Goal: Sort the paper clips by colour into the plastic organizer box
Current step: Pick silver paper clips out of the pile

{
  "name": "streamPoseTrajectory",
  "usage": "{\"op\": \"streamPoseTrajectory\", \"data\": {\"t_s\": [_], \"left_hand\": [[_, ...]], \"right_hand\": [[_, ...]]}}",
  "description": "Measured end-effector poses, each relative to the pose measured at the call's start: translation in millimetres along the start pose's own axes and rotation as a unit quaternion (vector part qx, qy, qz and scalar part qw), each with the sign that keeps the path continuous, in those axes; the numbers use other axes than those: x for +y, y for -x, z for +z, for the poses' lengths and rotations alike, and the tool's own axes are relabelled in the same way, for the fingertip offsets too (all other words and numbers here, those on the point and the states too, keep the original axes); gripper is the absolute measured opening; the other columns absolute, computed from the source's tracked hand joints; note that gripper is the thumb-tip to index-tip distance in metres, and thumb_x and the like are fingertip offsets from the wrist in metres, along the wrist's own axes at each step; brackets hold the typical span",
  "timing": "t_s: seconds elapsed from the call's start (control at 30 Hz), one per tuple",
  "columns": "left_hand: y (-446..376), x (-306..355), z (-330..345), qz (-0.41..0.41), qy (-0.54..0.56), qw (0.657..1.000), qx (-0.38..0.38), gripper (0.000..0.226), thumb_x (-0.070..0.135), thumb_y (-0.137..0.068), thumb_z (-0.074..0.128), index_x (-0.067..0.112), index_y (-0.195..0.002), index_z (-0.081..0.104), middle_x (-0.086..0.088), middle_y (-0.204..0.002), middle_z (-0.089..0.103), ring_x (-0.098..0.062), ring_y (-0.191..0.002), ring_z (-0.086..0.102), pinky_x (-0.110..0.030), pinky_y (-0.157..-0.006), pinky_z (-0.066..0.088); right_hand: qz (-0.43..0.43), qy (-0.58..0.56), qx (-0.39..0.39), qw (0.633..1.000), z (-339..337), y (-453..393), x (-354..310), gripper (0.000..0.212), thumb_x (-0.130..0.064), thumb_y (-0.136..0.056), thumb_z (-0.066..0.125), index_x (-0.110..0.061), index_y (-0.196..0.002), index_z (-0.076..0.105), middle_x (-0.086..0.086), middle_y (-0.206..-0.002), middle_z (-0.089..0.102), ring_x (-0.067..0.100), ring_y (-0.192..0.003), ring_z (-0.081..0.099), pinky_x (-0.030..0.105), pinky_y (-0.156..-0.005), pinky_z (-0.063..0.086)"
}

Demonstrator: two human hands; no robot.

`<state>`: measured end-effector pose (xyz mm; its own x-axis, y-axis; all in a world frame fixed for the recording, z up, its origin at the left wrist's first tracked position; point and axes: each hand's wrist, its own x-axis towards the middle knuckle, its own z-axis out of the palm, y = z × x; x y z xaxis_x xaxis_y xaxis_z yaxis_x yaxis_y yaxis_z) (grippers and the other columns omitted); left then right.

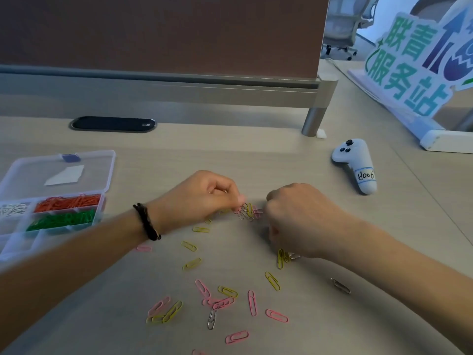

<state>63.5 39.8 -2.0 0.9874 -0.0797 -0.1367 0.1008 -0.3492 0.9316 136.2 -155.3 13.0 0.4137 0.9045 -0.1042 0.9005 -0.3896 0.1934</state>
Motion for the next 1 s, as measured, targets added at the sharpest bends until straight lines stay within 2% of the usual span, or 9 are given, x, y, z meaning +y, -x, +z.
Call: {"op": "streamPoseTrajectory", "data": {"t_s": [0.13,0.23,0.33,0.4,0.47,0.57,0.77,0.87,1.0], "left_hand": [[-3.9,-10.7,0.1,0.121,-0.354,0.925,0.065,0.008,0.038,-0.088,0.070,0.030,-0.089,0.069,0.012,-0.048,0.046,-0.009,-0.048,0.042,-0.026,-0.055,0.033],[-5.4,-12.1,4.2,0.162,-0.474,0.860,0.100,0.015,0.045,-0.094,0.060,0.037,-0.103,0.069,0.021,-0.066,0.064,-0.012,-0.069,0.062,-0.028,-0.060,0.037],[-10.8,-15.1,7.3,0.173,-0.533,0.823,0.095,0.022,0.045,-0.098,0.050,0.037,-0.111,0.066,0.003,-0.084,0.072,-0.024,-0.080,0.066,-0.031,-0.062,0.039],[-14.6,-17.6,9.1,0.196,-0.569,0.794,0.087,0.017,0.041,-0.097,0.054,0.035,-0.105,0.068,0.001,-0.076,0.070,-0.025,-0.070,0.065,-0.029,-0.056,0.033],[-18.6,-18.4,9.4,0.223,-0.591,0.769,0.102,0.006,0.036,-0.092,0.063,0.032,-0.093,0.068,0.003,-0.064,0.065,-0.024,-0.057,0.061,-0.027,-0.052,0.026],[-21.8,-15.9,8.2,0.168,-0.569,0.800,0.092,0.011,0.039,-0.098,0.051,0.032,-0.099,0.060,0.009,-0.075,0.067,-0.019,-0.070,0.061,-0.030,-0.058,0.035],[-20.7,-12.9,-4.6,0.123,-0.407,0.901,0.079,0.006,0.031,-0.094,0.059,0.032,-0.088,0.059,0.019,-0.053,0.053,-0.001,-0.063,0.049,-0.029,-0.057,0.030],[-20.7,-9.3,-4.8,0.115,-0.455,0.881,0.057,0.013,0.044,-0.094,0.057,0.037,-0.102,0.065,0.014,-0.054,0.052,-0.004,-0.064,0.049,-0.030,-0.063,0.036],[-22.6,-4.6,2.4,0.114,-0.573,0.811,0.032,0.025,0.047,-0.099,0.045,0.038,-0.113,0.064,0.010,-0.096,0.072,-0.016,-0.091,0.064,-0.031,-0.069,0.042]], "right_hand": [[0.052,-0.071,0.002,0.996,5.9,0.1,8.8,0.023,-0.032,-0.077,0.058,-0.015,-0.065,0.048,0.003,-0.072,0.050,0.029,-0.069,0.050,0.033,-0.058,0.041],[0.087,-0.223,0.009,0.971,8.9,4.3,25.6,0.014,-0.030,-0.075,0.056,-0.018,-0.068,0.057,-0.003,-0.067,0.058,0.018,-0.067,0.055,0.037,-0.061,0.050],[0.115,-0.472,-0.003,0.874,7.6,2.9,37.2,0.016,-0.019,-0.078,0.048,-0.011,-0.065,0.044,-0.006,-0.057,0.047,0.015,-0.058,0.039,0.028,-0.052,0.036],[0.134,-0.609,-0.010,0.782,7.7,0.5,41.2,0.018,-0.009,-0.081,0.043,-0.005,-0.065,0.035,0.002,-0.058,0.035,0.018,-0.058,0.031,0.025,-0.048,0.025],[0.152,-0.656,-0.008,0.739,10.7,-1.6,43.0,0.023,-0.002,-0.089,0.040,-0.003,-0.066,0.036,0.008,-0.060,0.032,0.019,-0.056,0.031,0.028,-0.048,0.022],[0.165,-0.713,-0.008,0.681,15.2,-5.6,42.7,0.028,-0.002,-0.090,0.040,-0.008,-0.062,0.039,0.015,-0.057,0.046,0.020,-0.049,0.034,0.026,-0.046,0.025],[0.193,-0.816,-0.029,0.545,25.6,-13.9,44.5,0.030,0.006,-0.076,0.045,-0.015,-0.056,0.038,0.011,-0.054,0.050,0.015,-0.041,0.034,0.021,-0.039,0.019],[0.209,-0.773,-0.034,0.598,27.8,-20.8,45.4,0.024,0.007,-0.081,0.039,-0.013,-0.069,0.045,0.005,-0.055,0.037,0.016,-0.043,0.028,0.026,-0.046,0.012],[0.146,-0.501,0.007,0.853,19.3,-23.8,41.5,0.008,-0.012,-0.086,0.066,-0.018,-0.080,0.069,-0.009,-0.053,0.044,0.008,-0.049,0.037,0.021,-0.048,0.028]]}}
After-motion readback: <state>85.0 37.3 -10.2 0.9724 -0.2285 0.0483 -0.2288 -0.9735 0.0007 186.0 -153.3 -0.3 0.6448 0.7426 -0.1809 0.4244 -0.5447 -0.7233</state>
